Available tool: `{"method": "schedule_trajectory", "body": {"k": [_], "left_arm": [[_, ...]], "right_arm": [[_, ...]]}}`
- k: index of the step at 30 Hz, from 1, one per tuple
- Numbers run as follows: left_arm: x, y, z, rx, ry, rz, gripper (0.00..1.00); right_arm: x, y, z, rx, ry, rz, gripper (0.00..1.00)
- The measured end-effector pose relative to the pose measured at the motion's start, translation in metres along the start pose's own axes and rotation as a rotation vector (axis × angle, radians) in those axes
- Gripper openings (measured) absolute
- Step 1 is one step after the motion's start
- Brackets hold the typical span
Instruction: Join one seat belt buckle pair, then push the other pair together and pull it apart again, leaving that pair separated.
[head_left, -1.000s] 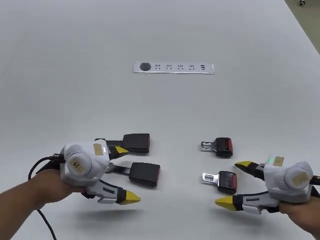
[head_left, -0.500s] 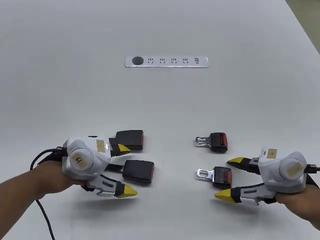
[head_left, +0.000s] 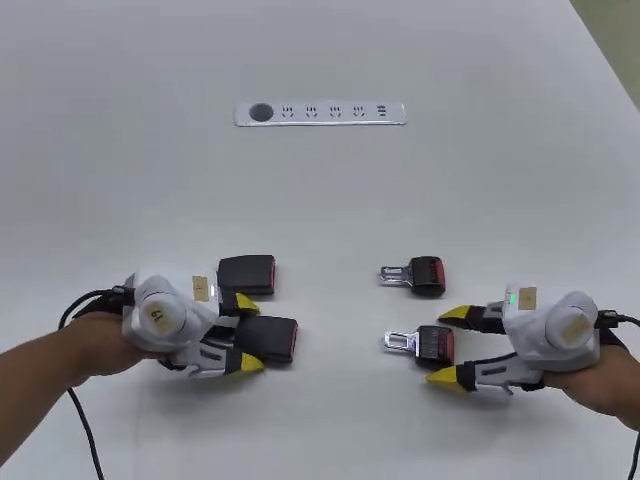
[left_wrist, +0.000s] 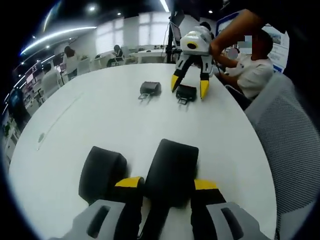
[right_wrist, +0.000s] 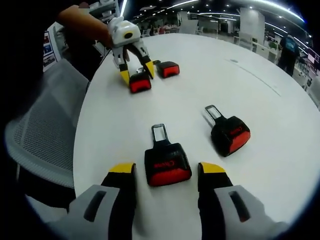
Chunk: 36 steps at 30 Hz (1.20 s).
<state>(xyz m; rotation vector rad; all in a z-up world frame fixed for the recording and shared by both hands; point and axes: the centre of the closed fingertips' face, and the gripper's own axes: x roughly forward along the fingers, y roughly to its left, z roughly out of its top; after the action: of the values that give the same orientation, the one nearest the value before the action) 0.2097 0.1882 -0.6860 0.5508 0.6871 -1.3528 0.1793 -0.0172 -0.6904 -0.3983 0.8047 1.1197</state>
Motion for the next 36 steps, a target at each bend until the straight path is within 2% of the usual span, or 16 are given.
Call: {"method": "schedule_trajectory", "body": {"k": [3, 4, 10, 19, 24, 27, 32, 36], "left_arm": [[0.001, -0.002, 0.000, -0.020, -0.001, 0.004, 0.38], [0.001, -0.001, -0.001, -0.010, 0.000, 0.005, 0.38], [0.002, 0.002, -0.001, -0.015, 0.024, 0.009, 0.36], [0.002, 0.005, -0.005, -0.026, 0.058, 0.023, 0.35], [0.003, 0.002, -0.005, -0.031, 0.066, 0.026, 0.35], [0.004, 0.000, -0.004, -0.034, 0.056, 0.019, 0.35], [0.005, -0.002, -0.003, -0.029, 0.069, 0.019, 0.35], [0.005, -0.002, -0.003, -0.031, 0.074, 0.020, 0.35]], "right_arm": [[-0.002, 0.000, 0.001, 0.000, 0.002, 0.009, 0.38], [-0.004, 0.000, 0.000, -0.007, 0.008, 0.007, 0.35], [-0.007, 0.000, -0.001, -0.045, 0.017, 0.048, 0.34], [-0.005, -0.003, 0.002, -0.042, 0.044, 0.068, 0.33], [0.002, 0.000, 0.012, -0.078, 0.064, 0.084, 0.33], [0.007, -0.006, 0.012, -0.090, 0.072, 0.098, 0.33], [0.016, -0.003, 0.018, -0.106, 0.082, 0.112, 0.33], [0.025, 0.002, 0.027, -0.110, 0.067, 0.118, 0.33]]}}
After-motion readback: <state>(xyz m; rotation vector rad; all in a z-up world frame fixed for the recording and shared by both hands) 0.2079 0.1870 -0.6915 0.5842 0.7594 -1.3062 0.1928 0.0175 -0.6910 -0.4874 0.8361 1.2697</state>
